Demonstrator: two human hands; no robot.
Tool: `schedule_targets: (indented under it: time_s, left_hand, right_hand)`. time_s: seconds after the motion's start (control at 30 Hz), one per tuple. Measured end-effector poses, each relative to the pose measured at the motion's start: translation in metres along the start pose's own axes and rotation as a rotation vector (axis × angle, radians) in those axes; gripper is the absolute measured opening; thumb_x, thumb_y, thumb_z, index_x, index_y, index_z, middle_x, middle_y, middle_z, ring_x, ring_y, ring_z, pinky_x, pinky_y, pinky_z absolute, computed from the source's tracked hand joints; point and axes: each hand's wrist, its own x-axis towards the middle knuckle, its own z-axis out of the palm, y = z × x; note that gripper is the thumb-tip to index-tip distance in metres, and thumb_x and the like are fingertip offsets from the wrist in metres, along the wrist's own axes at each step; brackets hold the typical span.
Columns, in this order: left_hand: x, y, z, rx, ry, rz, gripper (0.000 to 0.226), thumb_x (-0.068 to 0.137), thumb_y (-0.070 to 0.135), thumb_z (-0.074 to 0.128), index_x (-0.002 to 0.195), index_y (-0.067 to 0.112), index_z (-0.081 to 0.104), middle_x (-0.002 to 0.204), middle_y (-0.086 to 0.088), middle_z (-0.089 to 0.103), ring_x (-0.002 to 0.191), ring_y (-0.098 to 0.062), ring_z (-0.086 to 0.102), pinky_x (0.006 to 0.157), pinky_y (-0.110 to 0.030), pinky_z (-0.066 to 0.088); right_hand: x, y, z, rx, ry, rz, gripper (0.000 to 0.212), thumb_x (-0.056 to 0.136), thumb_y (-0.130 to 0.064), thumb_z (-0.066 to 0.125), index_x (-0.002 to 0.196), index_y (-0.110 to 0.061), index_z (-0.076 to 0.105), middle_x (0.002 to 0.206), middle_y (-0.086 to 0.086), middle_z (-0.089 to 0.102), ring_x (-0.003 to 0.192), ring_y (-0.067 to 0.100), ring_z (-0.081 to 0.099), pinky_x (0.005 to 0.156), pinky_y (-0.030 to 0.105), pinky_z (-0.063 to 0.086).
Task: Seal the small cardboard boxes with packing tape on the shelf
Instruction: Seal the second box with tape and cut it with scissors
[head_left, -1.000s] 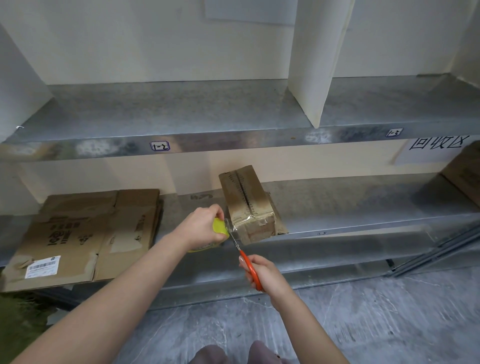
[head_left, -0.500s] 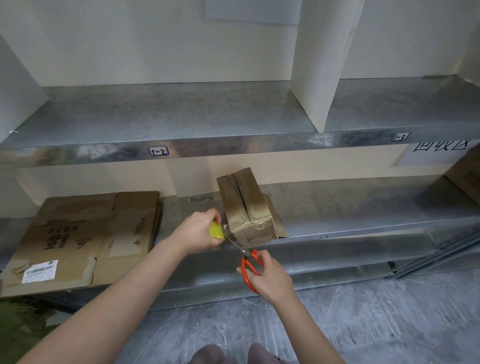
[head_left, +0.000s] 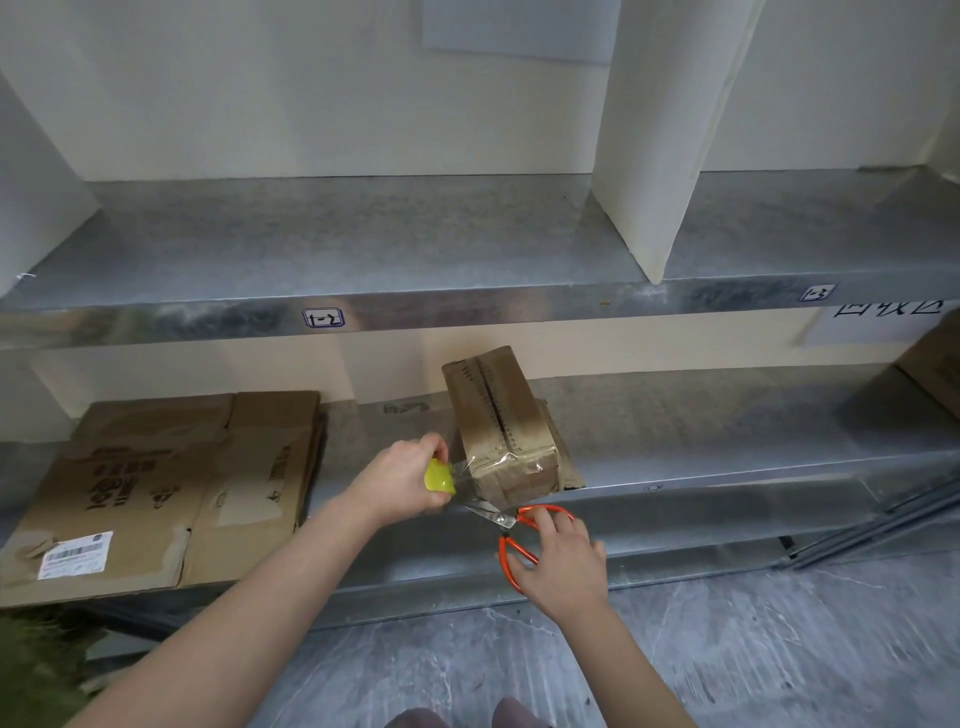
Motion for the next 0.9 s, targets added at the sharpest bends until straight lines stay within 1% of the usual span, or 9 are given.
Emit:
schedule_targets:
  time_s: [0.1, 0.23, 0.3, 0.4, 0.47, 0.57, 0.7, 0.8, 0.9]
  left_hand:
    - [0.001, -0.002, 0.000, -0.001, 0.000, 0.001, 0.043, 0.073, 0.037, 0.076, 0.103, 0.030, 0.046, 0.104, 0.003, 0.061, 0.089, -0.016, 0.055, 0.069, -0.027, 0.043]
    - [0.004, -0.001, 0.000, 0.013, 0.016, -0.007, 0.045, 0.073, 0.035, 0.077, 0.108, 0.024, 0.051, 0.108, 0.000, 0.063, 0.098, -0.022, 0.058, 0.078, -0.031, 0.047]
    - [0.004, 0.002, -0.001, 0.010, 0.019, -0.015, 0.046, 0.073, 0.035, 0.077, 0.109, 0.023, 0.051, 0.108, -0.001, 0.063, 0.098, -0.022, 0.058, 0.080, -0.032, 0.047]
    - [0.002, 0.007, -0.001, 0.009, 0.021, -0.025, 0.046, 0.073, 0.037, 0.078, 0.107, 0.025, 0.050, 0.107, 0.000, 0.063, 0.097, -0.020, 0.057, 0.079, -0.031, 0.047]
    - [0.001, 0.012, 0.000, -0.001, 0.037, -0.037, 0.045, 0.073, 0.038, 0.078, 0.106, 0.026, 0.049, 0.107, 0.001, 0.062, 0.096, -0.019, 0.057, 0.078, -0.031, 0.047]
    - [-0.004, 0.017, 0.006, -0.016, 0.058, -0.091, 0.044, 0.075, 0.039, 0.077, 0.105, 0.029, 0.047, 0.105, 0.003, 0.061, 0.093, -0.017, 0.056, 0.076, -0.032, 0.047]
    - [-0.006, 0.023, 0.012, -0.021, 0.063, -0.153, 0.043, 0.075, 0.041, 0.078, 0.102, 0.033, 0.044, 0.103, 0.008, 0.059, 0.091, -0.013, 0.055, 0.072, -0.028, 0.043]
    - [-0.007, 0.027, 0.013, -0.042, 0.077, -0.228, 0.043, 0.075, 0.041, 0.078, 0.104, 0.032, 0.046, 0.105, 0.009, 0.059, 0.094, -0.013, 0.056, 0.077, -0.030, 0.046]
    - [-0.009, 0.029, 0.017, -0.046, 0.107, -0.295, 0.044, 0.075, 0.043, 0.078, 0.104, 0.033, 0.046, 0.103, 0.010, 0.058, 0.091, -0.011, 0.055, 0.072, -0.027, 0.042]
  right_hand:
    - [-0.006, 0.012, -0.007, -0.110, 0.136, -0.061, 0.047, 0.081, -0.065, 0.045, 0.120, -0.039, 0.050, 0.115, -0.010, 0.058, 0.113, 0.017, 0.050, 0.085, 0.038, 0.038]
    - [-0.015, 0.045, -0.018, -0.158, 0.298, -0.109, 0.043, 0.071, -0.059, 0.068, 0.106, -0.036, 0.061, 0.095, -0.010, 0.059, 0.094, 0.017, 0.058, 0.073, 0.035, 0.036]
    - [-0.019, 0.070, -0.024, -0.127, 0.326, -0.064, 0.041, 0.070, -0.057, 0.072, 0.104, -0.038, 0.061, 0.094, -0.011, 0.058, 0.093, 0.017, 0.057, 0.073, 0.034, 0.030]
    - [-0.015, 0.107, -0.034, -0.057, 0.344, 0.056, 0.037, 0.074, -0.054, 0.073, 0.104, -0.035, 0.062, 0.095, -0.008, 0.059, 0.101, 0.021, 0.057, 0.078, 0.037, 0.032]
    - [-0.002, 0.123, -0.040, -0.012, 0.324, 0.117, 0.038, 0.077, -0.053, 0.070, 0.109, -0.035, 0.061, 0.104, -0.006, 0.061, 0.109, 0.022, 0.054, 0.082, 0.039, 0.033]
    - [0.030, 0.130, -0.049, 0.030, 0.268, 0.157, 0.041, 0.082, -0.054, 0.064, 0.118, -0.036, 0.057, 0.120, -0.010, 0.058, 0.116, 0.019, 0.048, 0.086, 0.039, 0.031]
    - [0.078, 0.139, -0.052, 0.076, 0.218, 0.131, 0.040, 0.084, -0.056, 0.059, 0.119, -0.038, 0.056, 0.126, -0.014, 0.055, 0.120, 0.016, 0.045, 0.085, 0.037, 0.029]
    - [0.113, 0.148, -0.049, 0.018, 0.112, 0.083, 0.050, 0.084, -0.058, 0.057, 0.127, -0.033, 0.052, 0.130, -0.007, 0.054, 0.123, 0.019, 0.043, 0.090, 0.039, 0.032]
    - [0.142, 0.161, -0.043, -0.010, -0.034, 0.057, 0.066, 0.085, -0.056, 0.059, 0.139, -0.023, 0.041, 0.139, 0.003, 0.047, 0.131, 0.024, 0.037, 0.097, 0.039, 0.035]
